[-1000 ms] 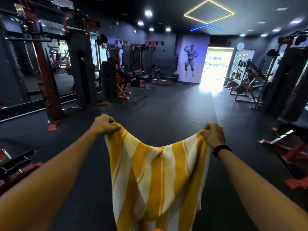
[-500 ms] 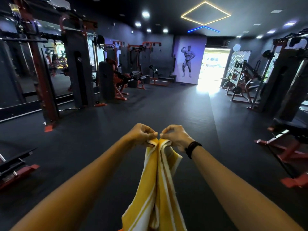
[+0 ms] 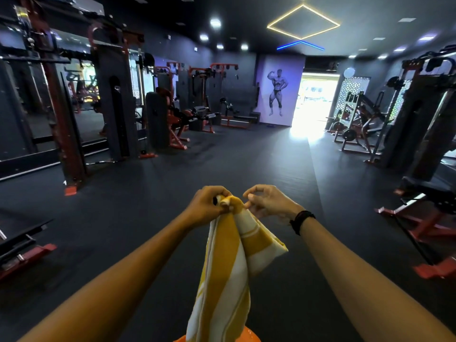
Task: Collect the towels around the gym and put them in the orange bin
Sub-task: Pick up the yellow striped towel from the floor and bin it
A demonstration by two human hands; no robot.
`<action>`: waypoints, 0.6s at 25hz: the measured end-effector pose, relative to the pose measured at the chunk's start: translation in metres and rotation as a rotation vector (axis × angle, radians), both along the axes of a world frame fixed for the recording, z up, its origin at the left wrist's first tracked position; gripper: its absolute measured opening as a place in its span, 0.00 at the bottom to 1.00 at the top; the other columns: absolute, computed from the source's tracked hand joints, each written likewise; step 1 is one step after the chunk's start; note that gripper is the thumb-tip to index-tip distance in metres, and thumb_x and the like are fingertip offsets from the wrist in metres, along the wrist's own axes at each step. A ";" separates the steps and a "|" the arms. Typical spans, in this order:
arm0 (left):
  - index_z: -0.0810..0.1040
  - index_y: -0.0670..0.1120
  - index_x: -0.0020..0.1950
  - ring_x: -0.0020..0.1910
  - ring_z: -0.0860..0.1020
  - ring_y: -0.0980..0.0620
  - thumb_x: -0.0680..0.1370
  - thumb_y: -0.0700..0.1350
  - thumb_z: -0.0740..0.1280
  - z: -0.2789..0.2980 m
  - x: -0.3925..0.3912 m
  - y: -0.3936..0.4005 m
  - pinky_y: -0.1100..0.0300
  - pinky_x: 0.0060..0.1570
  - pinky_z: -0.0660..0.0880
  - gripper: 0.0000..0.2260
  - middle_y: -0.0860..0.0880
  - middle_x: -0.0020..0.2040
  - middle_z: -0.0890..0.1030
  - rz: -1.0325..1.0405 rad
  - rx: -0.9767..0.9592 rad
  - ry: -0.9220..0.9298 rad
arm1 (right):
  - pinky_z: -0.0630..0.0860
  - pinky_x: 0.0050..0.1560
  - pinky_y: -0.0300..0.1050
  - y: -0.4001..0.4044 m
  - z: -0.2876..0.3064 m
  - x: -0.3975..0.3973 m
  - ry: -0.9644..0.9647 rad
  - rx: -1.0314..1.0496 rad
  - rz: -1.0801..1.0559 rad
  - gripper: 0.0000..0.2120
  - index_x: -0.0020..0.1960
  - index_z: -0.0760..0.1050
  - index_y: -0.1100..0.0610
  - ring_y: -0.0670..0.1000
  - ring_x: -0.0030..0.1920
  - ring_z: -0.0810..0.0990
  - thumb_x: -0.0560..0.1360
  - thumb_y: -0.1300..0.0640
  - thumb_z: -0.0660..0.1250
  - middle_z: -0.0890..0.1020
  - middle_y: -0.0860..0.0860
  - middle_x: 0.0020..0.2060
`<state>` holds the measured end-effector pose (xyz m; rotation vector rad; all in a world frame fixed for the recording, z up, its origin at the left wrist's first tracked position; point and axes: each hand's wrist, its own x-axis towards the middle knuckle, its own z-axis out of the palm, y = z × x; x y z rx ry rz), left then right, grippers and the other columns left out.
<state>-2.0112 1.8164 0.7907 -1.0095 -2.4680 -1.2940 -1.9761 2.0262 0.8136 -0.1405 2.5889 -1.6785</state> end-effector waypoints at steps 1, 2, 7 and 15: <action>0.82 0.47 0.49 0.45 0.80 0.54 0.72 0.44 0.74 0.002 -0.003 -0.003 0.59 0.45 0.79 0.06 0.50 0.45 0.82 -0.017 0.070 -0.029 | 0.80 0.47 0.40 0.008 -0.001 0.001 0.050 0.119 0.064 0.07 0.54 0.77 0.54 0.49 0.47 0.81 0.78 0.55 0.65 0.83 0.52 0.47; 0.82 0.46 0.49 0.44 0.81 0.54 0.73 0.44 0.73 0.005 -0.005 -0.005 0.59 0.44 0.79 0.06 0.48 0.45 0.83 -0.026 0.152 -0.056 | 0.80 0.50 0.40 0.014 -0.005 0.001 0.023 0.189 0.134 0.08 0.55 0.77 0.52 0.48 0.50 0.80 0.76 0.53 0.67 0.82 0.50 0.50; 0.79 0.42 0.51 0.42 0.79 0.55 0.77 0.42 0.68 0.027 -0.006 -0.009 0.65 0.39 0.77 0.05 0.47 0.44 0.81 0.117 0.454 -0.129 | 0.63 0.71 0.59 0.016 -0.053 0.007 -0.205 0.911 0.239 0.41 0.72 0.63 0.45 0.55 0.69 0.69 0.63 0.38 0.75 0.73 0.48 0.68; 0.78 0.45 0.52 0.49 0.76 0.49 0.76 0.41 0.69 0.015 -0.030 -0.073 0.54 0.46 0.75 0.06 0.46 0.49 0.79 0.505 0.231 -0.094 | 0.65 0.35 0.43 0.065 -0.029 -0.007 0.340 0.638 -0.351 0.21 0.28 0.71 0.53 0.48 0.34 0.74 0.66 0.37 0.70 0.73 0.51 0.29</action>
